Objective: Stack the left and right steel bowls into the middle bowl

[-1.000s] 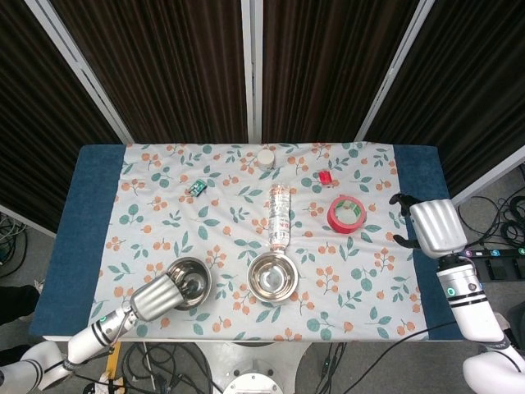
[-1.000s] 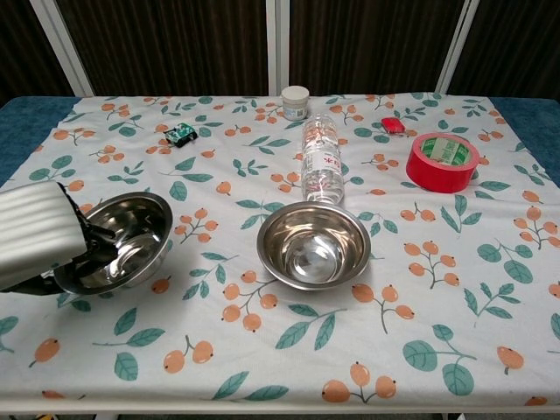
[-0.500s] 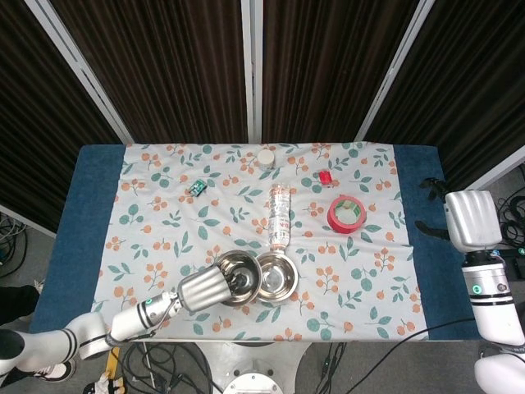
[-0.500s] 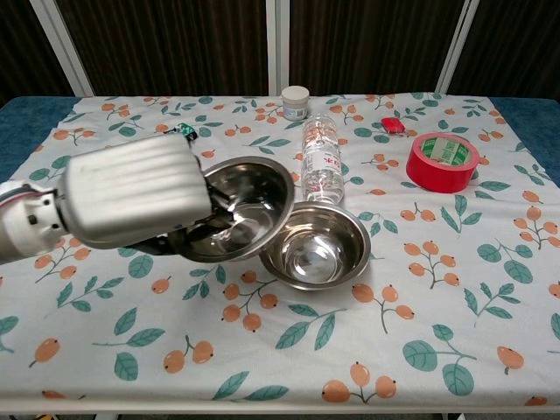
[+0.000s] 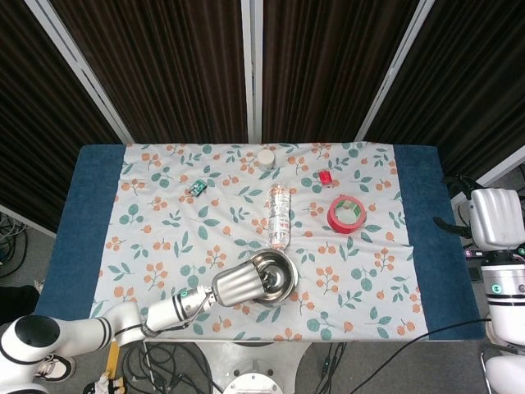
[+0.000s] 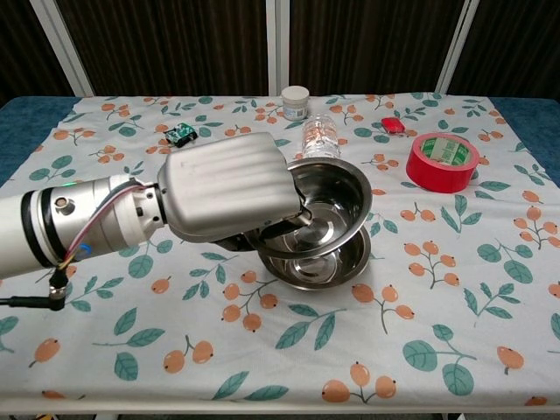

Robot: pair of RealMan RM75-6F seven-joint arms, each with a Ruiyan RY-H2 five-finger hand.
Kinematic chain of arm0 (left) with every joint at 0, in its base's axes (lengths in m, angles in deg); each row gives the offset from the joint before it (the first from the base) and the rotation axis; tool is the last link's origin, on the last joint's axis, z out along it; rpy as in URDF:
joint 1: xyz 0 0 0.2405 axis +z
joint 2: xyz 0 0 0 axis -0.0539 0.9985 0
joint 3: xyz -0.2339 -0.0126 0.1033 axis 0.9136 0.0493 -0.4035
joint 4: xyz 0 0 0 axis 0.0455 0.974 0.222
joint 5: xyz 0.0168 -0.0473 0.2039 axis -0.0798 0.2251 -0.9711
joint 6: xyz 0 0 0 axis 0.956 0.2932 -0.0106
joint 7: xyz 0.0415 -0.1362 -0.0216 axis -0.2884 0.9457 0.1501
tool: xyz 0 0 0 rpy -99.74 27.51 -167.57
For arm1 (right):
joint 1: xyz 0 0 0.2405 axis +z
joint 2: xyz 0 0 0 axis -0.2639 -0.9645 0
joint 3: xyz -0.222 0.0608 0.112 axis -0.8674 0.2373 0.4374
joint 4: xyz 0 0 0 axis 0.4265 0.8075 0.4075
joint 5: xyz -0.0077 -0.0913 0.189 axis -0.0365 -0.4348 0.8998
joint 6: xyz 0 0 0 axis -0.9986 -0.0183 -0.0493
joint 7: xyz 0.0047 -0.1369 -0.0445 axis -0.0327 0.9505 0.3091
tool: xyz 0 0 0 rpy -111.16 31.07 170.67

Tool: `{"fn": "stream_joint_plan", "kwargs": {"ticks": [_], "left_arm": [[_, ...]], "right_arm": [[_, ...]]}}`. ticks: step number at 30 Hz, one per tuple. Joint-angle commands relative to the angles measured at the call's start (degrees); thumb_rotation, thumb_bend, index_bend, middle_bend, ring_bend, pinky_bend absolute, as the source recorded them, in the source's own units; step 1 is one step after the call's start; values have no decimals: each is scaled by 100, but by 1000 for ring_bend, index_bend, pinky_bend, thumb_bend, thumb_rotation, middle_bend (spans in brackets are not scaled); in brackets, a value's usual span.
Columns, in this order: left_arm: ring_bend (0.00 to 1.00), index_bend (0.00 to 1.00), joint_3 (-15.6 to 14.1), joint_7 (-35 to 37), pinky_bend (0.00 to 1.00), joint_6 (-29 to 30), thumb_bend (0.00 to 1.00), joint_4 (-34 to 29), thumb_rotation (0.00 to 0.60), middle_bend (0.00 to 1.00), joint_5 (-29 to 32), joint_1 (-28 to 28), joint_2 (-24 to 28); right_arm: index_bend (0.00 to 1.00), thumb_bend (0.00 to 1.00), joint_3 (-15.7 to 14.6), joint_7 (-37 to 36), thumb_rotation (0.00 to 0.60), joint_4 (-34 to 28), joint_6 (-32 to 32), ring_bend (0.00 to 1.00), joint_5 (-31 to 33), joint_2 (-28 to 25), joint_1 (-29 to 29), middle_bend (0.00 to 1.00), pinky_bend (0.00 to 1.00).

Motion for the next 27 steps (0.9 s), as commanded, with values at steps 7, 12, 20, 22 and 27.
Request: {"fn": "stream_joint_plan", "kwargs": {"ticks": [7, 12, 20, 22, 27], "left_arm": [[917, 721, 15, 367, 954, 49, 306, 529, 600, 722, 166, -187, -445], [899, 412, -89, 428, 950, -88, 195, 505, 600, 510, 310, -183, -381], [878, 271, -92, -155, 931, 34, 159, -115, 600, 428, 518, 25, 248], [859, 271, -66, -596, 921, -70, 160, -458, 600, 426, 733, 173, 618], [748, 271, -67, -1281, 874, 56, 144, -1162, 600, 407, 1385, 773, 1448]], "right_arm": [[372, 17, 1, -156, 600, 186, 108, 932, 63, -1, -41, 491, 1000], [372, 20, 20, -265, 600, 271, 116, 932, 67, 11, -64, 481, 1000], [372, 22, 27, -294, 600, 260, 30, 932, 14, -15, -137, 477, 1000], [372, 22, 18, -278, 600, 242, 19, 932, -4, -31, -155, 477, 1000], [372, 21, -57, -296, 600, 215, 0, 932, -103, -15, -214, 478, 1000]]}}
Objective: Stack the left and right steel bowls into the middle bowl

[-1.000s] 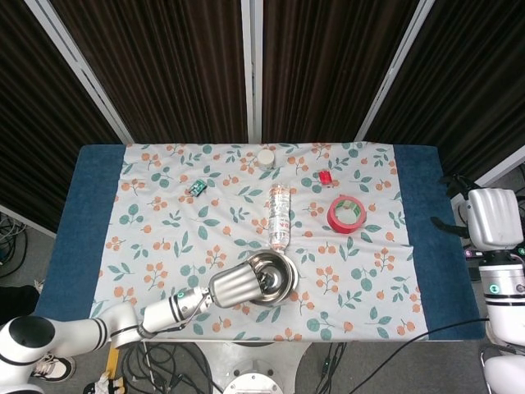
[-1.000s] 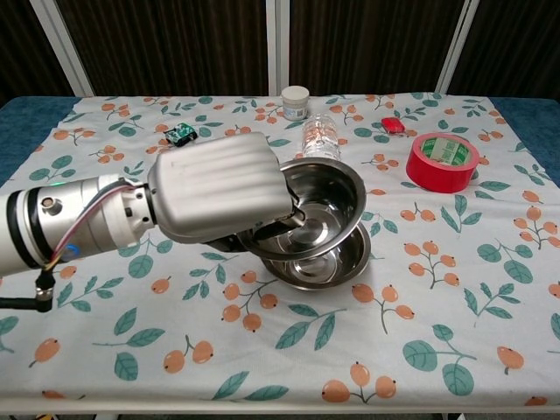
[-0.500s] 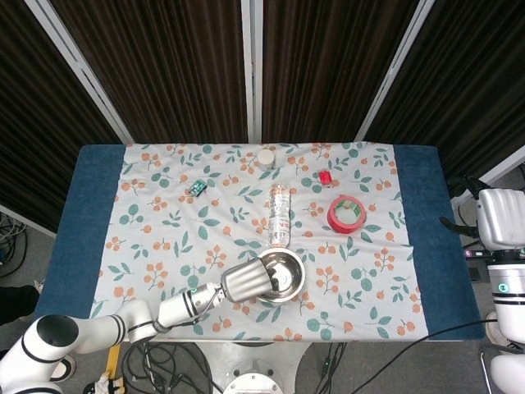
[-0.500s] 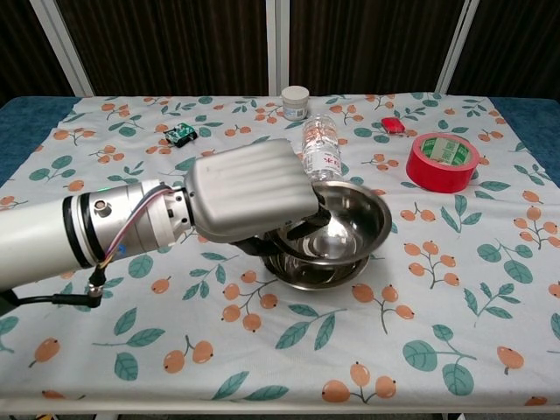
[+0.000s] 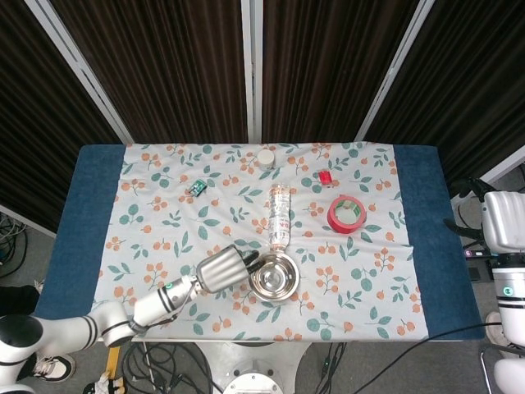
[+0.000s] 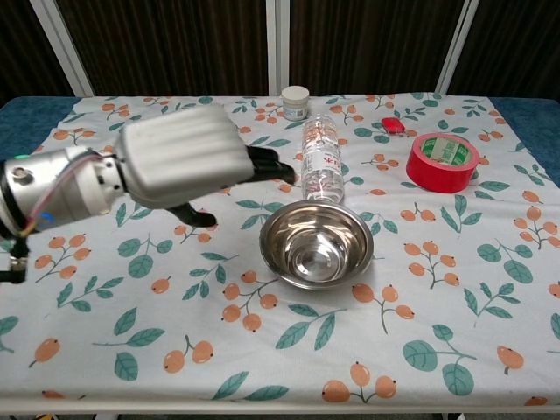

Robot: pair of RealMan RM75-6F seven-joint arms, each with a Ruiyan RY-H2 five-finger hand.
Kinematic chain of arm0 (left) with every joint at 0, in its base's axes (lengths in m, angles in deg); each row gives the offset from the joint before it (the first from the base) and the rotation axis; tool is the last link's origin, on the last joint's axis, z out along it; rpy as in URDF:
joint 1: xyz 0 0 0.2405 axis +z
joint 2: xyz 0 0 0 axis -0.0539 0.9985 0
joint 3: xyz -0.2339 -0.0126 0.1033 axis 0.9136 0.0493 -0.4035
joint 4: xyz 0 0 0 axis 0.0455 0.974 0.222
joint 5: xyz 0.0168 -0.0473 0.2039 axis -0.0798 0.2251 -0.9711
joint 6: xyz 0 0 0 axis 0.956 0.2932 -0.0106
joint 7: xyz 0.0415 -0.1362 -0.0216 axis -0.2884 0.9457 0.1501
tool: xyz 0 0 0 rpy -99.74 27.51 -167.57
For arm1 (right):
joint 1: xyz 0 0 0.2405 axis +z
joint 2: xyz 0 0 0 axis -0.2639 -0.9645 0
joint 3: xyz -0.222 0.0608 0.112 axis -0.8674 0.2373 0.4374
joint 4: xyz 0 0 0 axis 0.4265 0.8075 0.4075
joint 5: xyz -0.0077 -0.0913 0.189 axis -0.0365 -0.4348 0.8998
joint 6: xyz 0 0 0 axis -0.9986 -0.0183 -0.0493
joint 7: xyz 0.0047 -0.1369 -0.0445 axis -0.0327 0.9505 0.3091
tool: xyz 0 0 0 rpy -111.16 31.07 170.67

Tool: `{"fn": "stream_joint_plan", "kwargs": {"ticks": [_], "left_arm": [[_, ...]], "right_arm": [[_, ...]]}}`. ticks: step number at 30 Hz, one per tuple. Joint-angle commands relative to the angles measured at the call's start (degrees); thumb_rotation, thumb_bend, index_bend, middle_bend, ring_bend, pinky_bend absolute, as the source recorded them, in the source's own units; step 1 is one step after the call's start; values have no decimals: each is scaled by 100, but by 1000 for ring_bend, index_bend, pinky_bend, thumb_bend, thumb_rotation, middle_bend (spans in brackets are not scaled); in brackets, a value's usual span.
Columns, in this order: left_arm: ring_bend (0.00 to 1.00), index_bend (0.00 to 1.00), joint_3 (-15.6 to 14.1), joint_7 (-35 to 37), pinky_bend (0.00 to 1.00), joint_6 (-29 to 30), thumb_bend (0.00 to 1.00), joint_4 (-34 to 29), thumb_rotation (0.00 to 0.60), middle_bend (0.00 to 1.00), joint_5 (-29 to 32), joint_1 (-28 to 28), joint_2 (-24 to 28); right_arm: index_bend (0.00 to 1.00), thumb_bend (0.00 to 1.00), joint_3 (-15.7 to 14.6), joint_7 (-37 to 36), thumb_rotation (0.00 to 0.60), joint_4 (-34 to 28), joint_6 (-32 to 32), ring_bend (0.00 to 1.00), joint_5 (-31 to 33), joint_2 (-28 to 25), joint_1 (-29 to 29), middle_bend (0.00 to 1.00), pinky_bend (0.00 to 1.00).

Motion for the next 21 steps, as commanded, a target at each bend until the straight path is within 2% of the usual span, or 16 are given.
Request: {"fn": "stream_joint_plan", "kwargs": {"ticks": [1, 3, 4, 6, 7, 8, 11, 13, 14, 21], "left_arm": [[708, 271, 29, -404, 848, 212, 134, -585, 600, 399, 671, 633, 700], [588, 271, 58, -112, 759, 491, 114, -727, 600, 360, 1042, 988, 894], [500, 271, 69, 131, 687, 650, 104, -777, 600, 327, 1228, 1182, 986], [327, 261, 63, 520, 524, 811, 82, -858, 600, 251, 1517, 1459, 1111], [258, 249, 56, 707, 443, 837, 73, -920, 600, 213, 1670, 1578, 1182], [180, 228, 55, 933, 344, 853, 59, -1003, 600, 164, 1854, 1711, 1273], [118, 206, 47, 1354, 237, 1016, 39, -1020, 593, 119, 2043, 1977, 1392], [109, 202, 52, 1467, 215, 1179, 31, -931, 575, 119, 2069, 2115, 1390], [106, 201, 55, 1519, 207, 1298, 28, -873, 567, 119, 2074, 2206, 1376], [106, 200, 26, 1797, 201, 1778, 28, -588, 571, 121, 2028, 2625, 1314]], "right_arm": [[373, 19, -69, -43, 600, -14, -40, 928, -107, 36, -51, 477, 999], [373, 16, -168, -147, 600, 27, -159, 892, -325, 120, -128, 469, 972], [373, 15, -245, -151, 600, 103, -249, 831, -468, 198, -178, 463, 937], [369, 15, -382, -2, 600, 272, -371, 610, -662, 343, -246, 431, 801], [359, 13, -445, 117, 600, 373, -442, 460, -750, 431, -278, 395, 672], [332, 11, -533, 264, 600, 497, -512, 295, -856, 548, -317, 335, 487], [235, 2, -737, 406, 600, 638, -568, 51, -1021, 738, -426, 188, 139], [175, 0, -827, 411, 600, 670, -617, 3, -1089, 824, -502, 122, 28], [156, 0, -880, 416, 600, 706, -665, 0, -1138, 885, -555, 103, 5], [126, 0, -1026, 393, 600, 882, -741, 0, -1174, 1161, -751, 81, 0]]}}
